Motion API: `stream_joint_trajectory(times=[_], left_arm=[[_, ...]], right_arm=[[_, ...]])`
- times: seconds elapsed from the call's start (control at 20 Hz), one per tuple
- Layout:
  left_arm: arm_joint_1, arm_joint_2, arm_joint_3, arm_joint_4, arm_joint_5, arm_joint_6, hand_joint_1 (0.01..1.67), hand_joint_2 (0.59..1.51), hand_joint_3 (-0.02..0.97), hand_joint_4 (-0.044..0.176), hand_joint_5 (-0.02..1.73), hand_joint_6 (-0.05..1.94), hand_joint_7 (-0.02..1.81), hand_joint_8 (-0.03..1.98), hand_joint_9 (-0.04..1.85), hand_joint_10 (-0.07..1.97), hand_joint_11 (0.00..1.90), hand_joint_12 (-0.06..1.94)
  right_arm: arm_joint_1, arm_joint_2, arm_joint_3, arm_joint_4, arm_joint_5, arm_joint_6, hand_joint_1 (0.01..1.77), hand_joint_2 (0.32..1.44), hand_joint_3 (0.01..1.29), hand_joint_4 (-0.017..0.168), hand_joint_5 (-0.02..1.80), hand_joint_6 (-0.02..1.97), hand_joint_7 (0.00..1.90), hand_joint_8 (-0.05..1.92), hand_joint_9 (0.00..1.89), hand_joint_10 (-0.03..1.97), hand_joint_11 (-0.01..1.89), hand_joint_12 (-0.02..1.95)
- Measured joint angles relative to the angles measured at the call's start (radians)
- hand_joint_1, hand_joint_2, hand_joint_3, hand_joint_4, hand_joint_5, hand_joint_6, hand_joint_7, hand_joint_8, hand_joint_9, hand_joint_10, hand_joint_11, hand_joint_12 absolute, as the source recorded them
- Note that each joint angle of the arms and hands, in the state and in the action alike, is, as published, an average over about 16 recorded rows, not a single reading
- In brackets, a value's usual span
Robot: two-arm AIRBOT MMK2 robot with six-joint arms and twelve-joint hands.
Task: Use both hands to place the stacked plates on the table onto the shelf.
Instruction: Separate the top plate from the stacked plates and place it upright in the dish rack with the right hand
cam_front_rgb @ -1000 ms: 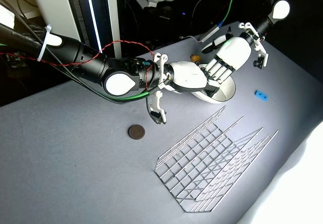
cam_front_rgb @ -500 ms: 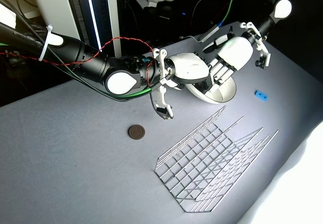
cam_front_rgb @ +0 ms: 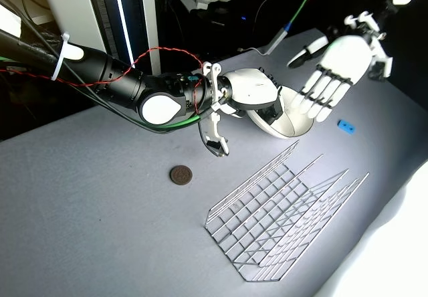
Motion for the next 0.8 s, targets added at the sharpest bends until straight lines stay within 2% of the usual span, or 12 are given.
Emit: stream_joint_trajectory(times=[0.3, 0.8], left_arm=[[-0.054, 0.042, 0.016, 0.026, -0.001, -0.037, 0.01, 1.119, 0.018, 0.004, 0.02, 0.01, 0.02, -0.01, 0.02, 0.01, 0.01, 0.00], [-0.067, 0.067, 0.035, 0.045, 0.017, -0.065, 0.01, 1.118, 0.018, 0.005, 0.02, 0.01, 0.02, -0.01, 0.02, 0.01, 0.02, 0.00]], right_arm=[[0.035, 0.038, -0.070, 0.016, -0.018, 0.007, 1.16, 0.97, 0.01, 0.022, 0.96, 0.85, 1.06, 0.78, 1.28, 0.12, 0.90, 1.20], [0.116, 0.172, -0.206, 0.023, -0.058, 0.049, 1.18, 0.97, 0.01, 0.021, 1.00, 0.91, 1.10, 0.79, 1.29, 0.12, 0.90, 1.20]])
